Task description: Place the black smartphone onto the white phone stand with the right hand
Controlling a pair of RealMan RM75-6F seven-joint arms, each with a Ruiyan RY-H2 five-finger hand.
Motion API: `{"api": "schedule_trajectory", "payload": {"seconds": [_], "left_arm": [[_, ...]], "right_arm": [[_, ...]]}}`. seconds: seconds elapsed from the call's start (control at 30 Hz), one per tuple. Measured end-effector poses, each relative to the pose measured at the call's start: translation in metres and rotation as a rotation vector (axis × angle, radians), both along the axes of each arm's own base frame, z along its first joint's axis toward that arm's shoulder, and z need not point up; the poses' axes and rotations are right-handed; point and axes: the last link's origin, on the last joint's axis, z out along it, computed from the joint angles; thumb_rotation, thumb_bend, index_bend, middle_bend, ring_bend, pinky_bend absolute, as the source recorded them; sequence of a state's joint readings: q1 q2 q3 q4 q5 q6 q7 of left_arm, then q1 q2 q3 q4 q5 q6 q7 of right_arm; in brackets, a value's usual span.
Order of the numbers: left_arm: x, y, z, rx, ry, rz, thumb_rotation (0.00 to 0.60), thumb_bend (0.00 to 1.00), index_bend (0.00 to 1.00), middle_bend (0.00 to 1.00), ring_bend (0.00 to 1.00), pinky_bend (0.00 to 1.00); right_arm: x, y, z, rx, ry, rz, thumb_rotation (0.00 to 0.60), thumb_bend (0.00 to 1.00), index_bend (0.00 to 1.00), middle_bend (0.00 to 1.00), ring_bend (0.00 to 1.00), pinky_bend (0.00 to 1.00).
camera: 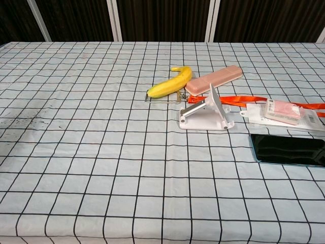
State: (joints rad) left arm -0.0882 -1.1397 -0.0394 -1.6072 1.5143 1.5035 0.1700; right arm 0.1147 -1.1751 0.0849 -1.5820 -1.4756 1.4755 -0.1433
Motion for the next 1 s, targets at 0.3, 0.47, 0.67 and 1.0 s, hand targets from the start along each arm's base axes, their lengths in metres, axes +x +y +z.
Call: {"api": "schedule_trajectory", "payload": {"seconds": [0.3,0.47,0.67,1.0], "left_arm": [[0.002,0.001,-0.001,-0.006,-0.010,-0.009,0.600,0.00,0.00,0.00,0.00,0.00],[0.002,0.001,-0.001,-0.002,-0.017,-0.013,0.600,0.00,0.00,0.00,0.00,0.00],[0.004,0.004,-0.004,-0.009,-0.017,-0.019,0.600,0.00,0.00,0.00,0.00,0.00],[0.003,0.006,-0.004,-0.011,-0.025,-0.017,0.600,0.00,0.00,0.00,0.00,0.00]], "right_arm": [[0.000,0.003,0.002,0.002,0.001,0.001,0.600,0.00,0.00,0.00,0.00,0.16],[0.004,0.004,-0.001,0.021,-0.015,0.008,0.600,0.00,0.00,0.00,0.00,0.16],[0.011,0.005,-0.006,0.060,-0.033,-0.012,0.600,0.03,0.00,0.02,0.00,0.16],[0.027,-0.008,-0.026,0.160,-0.020,-0.034,0.600,0.11,0.17,0.23,0.18,0.16]]}}
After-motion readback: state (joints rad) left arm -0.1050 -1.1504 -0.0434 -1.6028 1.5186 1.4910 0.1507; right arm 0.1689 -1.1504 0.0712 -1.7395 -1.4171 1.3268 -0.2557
